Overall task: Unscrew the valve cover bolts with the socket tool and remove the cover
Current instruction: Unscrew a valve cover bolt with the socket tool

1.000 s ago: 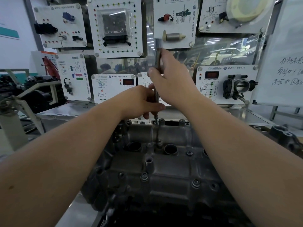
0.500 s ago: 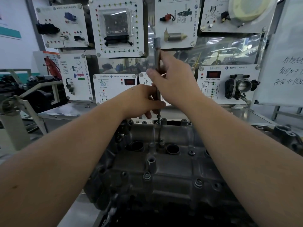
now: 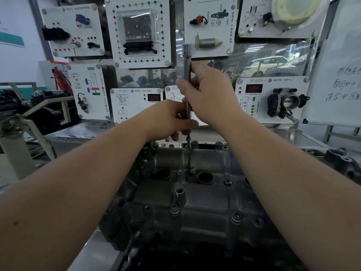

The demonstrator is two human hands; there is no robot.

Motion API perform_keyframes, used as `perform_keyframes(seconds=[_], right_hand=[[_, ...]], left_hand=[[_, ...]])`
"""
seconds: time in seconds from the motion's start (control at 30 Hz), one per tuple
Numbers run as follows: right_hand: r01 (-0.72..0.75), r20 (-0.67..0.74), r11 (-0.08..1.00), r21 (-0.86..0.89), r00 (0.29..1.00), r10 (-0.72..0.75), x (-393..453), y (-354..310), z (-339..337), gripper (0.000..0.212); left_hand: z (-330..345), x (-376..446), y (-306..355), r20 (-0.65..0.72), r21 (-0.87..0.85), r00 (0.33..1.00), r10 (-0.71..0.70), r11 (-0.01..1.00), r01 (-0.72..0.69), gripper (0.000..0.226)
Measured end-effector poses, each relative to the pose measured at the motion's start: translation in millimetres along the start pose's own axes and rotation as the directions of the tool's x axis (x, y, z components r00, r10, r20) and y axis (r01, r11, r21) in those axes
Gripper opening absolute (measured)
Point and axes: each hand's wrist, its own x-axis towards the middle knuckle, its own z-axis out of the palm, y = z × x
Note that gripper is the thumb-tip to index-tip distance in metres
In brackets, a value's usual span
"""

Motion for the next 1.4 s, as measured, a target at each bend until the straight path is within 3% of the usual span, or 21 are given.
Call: perform_keyframes(seconds=[0.13, 0.27, 0.53, 0.7, 0.87, 1.13, 1.4], right_hand=[[-0.033, 0.053, 0.999, -0.021, 0.998, 0.034, 2.8, 0.7, 0.2, 0.017], [-0.067, 0.047, 0.998, -0.009, 0.997, 0.068, 1.6, 0.8, 0.4, 0.031], [0.016, 0.060, 0.999, -0.038, 0.998, -0.014, 1.8, 0.2, 0.5, 0.016], [-0.018, 0.070, 1.000, -0.014, 0.997, 0.019, 0.4, 2.0, 2.3, 0.040], [0.044, 0.016, 0.998, -0.036, 0.999, -0.044, 0.0, 0.5, 1.6, 0.022], [-0.060, 0.025, 0.997, -0.040, 0.998, 0.061, 3.2, 1.6, 2.0, 0.011], [0.010, 0.003, 0.999, -0.045, 1.000, -0.010, 1.8, 0.7, 1.1, 0.022]], left_hand=[[1.0, 1.2, -0.2, 0.014, -0.027, 0.999, -0.034, 0.999, 0.035, 0.015], [0.0, -0.3, 0.4, 0.027, -0.015, 0.999, -0.029, 0.999, 0.029, 0.016], [-0.4, -0.2, 0.4, 0.010, 0.010, 0.999, -0.037, 0.999, 0.037, 0.024], [-0.6, -0.1, -0.4, 0.023, -0.018, 0.999, -0.042, 0.999, 0.043, 0.016], [-0.1, 2.0, -2.9, 0.012, 0.031, 0.999, -0.036, 0.999, 0.035, 0.022], [0.1, 1.2, -1.3, 0.010, -0.037, 0.999, -0.035, 0.999, 0.035, 0.015], [-0.2, -0.7, -0.2, 0.009, -0.010, 1.000, -0.017, 1.000, 0.017, 0.023]])
